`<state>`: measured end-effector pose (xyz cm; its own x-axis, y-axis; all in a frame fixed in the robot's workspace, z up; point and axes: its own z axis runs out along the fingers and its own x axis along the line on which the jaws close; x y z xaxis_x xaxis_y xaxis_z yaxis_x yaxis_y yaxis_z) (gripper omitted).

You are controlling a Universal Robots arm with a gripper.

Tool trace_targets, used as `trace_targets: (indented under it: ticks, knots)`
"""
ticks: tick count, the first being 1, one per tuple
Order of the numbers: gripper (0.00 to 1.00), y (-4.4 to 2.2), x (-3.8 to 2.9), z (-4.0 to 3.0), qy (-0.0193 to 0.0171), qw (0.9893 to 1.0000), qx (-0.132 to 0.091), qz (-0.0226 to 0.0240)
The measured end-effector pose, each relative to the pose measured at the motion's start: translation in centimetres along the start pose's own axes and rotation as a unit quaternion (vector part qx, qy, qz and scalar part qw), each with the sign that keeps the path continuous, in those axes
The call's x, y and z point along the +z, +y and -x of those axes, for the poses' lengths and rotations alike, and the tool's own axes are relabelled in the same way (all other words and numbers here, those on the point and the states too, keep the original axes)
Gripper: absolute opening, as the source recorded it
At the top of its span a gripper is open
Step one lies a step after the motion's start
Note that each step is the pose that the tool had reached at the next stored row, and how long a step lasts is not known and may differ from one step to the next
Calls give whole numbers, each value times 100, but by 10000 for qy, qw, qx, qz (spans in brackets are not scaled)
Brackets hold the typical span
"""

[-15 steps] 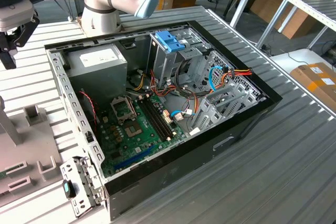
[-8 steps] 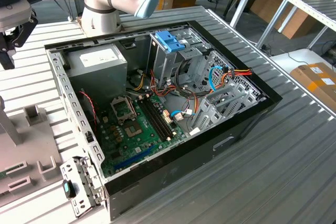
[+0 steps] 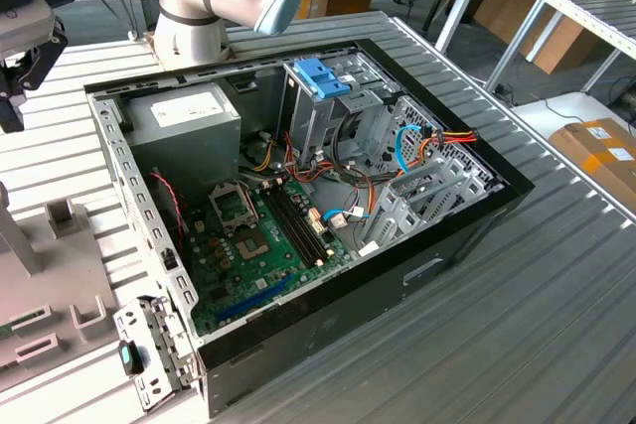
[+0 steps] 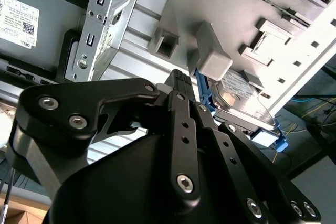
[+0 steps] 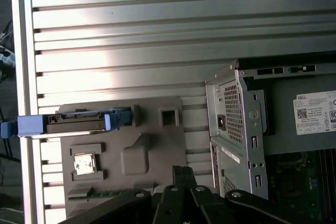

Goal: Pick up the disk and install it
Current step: 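Reach for the disk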

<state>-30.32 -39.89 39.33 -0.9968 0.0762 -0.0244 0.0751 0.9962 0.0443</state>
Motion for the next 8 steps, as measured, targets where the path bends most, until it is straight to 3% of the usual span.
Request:
trace_targets:
  ticks: [8]
  knots:
    - [10,-3,-1,-35,0,10000,0,0]
